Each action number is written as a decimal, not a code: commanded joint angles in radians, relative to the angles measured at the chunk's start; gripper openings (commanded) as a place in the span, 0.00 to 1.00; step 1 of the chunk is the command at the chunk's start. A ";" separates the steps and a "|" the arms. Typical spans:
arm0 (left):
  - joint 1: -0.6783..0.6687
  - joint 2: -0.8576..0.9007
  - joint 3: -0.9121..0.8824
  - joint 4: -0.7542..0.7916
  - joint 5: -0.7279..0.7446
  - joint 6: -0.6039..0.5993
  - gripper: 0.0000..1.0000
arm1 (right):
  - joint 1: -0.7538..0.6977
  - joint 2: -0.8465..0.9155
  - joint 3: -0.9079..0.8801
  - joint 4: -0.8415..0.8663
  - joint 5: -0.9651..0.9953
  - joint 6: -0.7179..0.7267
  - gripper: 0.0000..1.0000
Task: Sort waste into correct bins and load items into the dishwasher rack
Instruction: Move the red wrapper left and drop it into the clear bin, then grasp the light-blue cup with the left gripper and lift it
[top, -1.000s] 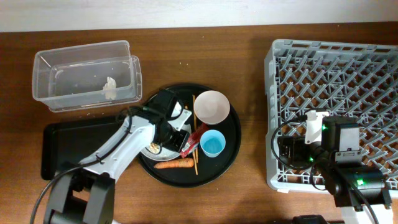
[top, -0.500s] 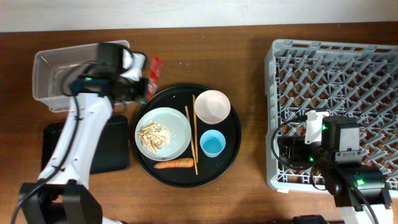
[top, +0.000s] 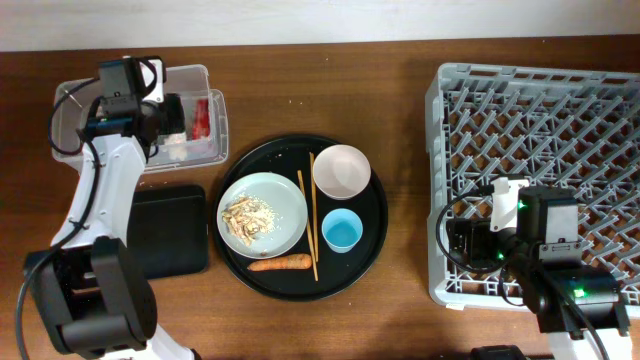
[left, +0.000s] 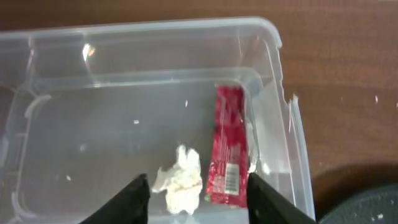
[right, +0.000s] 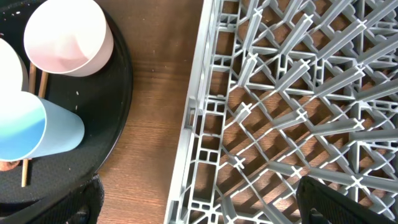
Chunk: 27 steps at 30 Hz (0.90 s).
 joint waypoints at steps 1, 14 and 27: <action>0.000 -0.043 0.034 -0.004 0.028 0.002 0.51 | 0.007 0.001 0.018 0.001 -0.002 0.009 0.98; -0.322 -0.148 0.030 -0.574 0.359 0.002 0.54 | 0.007 0.018 0.018 0.001 -0.002 0.009 0.98; -0.642 -0.047 0.008 -0.597 0.261 -0.045 0.60 | 0.007 0.018 0.018 -0.007 -0.002 0.009 0.98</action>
